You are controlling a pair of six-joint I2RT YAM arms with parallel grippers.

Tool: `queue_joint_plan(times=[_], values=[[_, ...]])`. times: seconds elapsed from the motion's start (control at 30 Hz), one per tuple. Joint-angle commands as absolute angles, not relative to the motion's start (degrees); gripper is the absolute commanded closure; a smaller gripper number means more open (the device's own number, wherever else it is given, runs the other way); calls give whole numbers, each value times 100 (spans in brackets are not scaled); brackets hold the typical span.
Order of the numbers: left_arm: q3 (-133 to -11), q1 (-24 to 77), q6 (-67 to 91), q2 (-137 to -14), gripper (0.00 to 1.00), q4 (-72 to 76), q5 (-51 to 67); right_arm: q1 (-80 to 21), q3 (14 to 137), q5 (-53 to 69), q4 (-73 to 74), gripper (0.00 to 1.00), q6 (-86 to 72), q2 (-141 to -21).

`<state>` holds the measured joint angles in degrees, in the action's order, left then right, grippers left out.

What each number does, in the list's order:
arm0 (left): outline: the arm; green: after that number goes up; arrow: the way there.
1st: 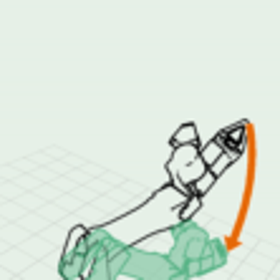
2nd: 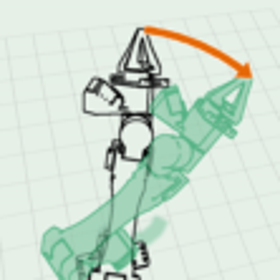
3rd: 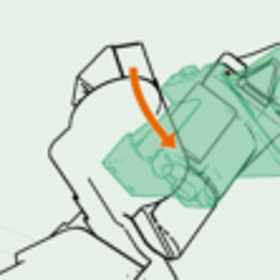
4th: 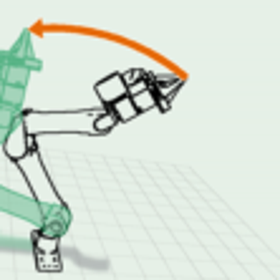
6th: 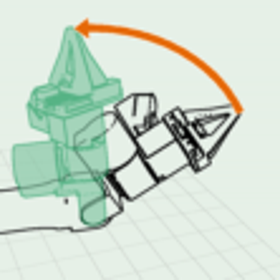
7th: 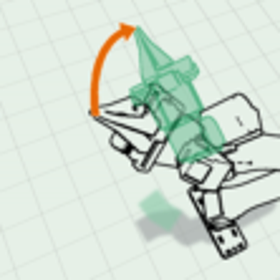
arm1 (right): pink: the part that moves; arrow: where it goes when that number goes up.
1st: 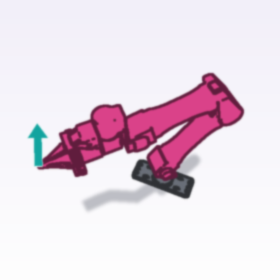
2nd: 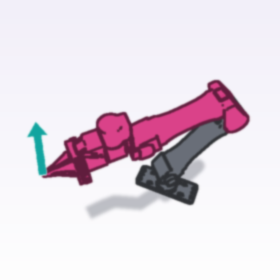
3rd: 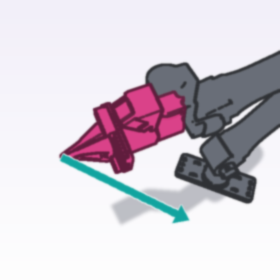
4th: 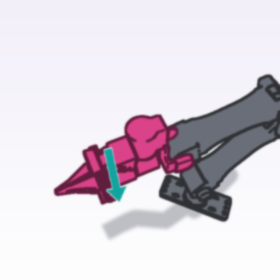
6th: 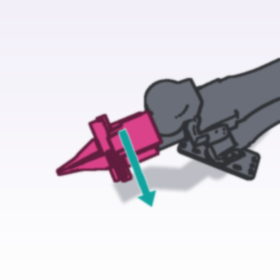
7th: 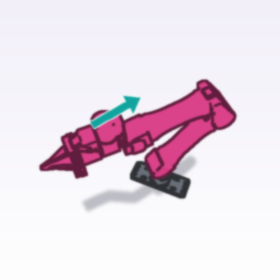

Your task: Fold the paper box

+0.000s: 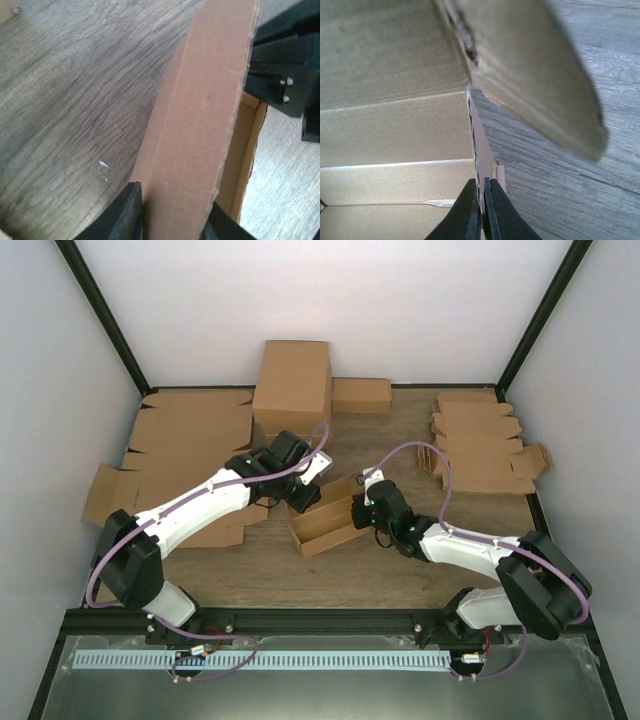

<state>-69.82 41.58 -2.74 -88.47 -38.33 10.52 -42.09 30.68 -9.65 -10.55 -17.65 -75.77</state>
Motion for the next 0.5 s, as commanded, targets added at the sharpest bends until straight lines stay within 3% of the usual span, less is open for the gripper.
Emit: queue_joint_plan(times=[0.0,0.07,0.23,0.47], values=[[-7121,4223,-352,-8953,79,-3916,1144,-4254,3102,-1061,-909,93,-1809,-7471],[-7108,4281,-337,-8971,84,-3910,1094,-4254,3092,-1103,-843,89,-1779,-7338],[-7008,4468,-246,-8983,85,-3851,764,-4254,3097,-1095,-548,78,-1773,-6939],[-6880,4589,-148,-9020,85,-3791,625,-4254,3377,-910,574,50,-1957,-6359]])
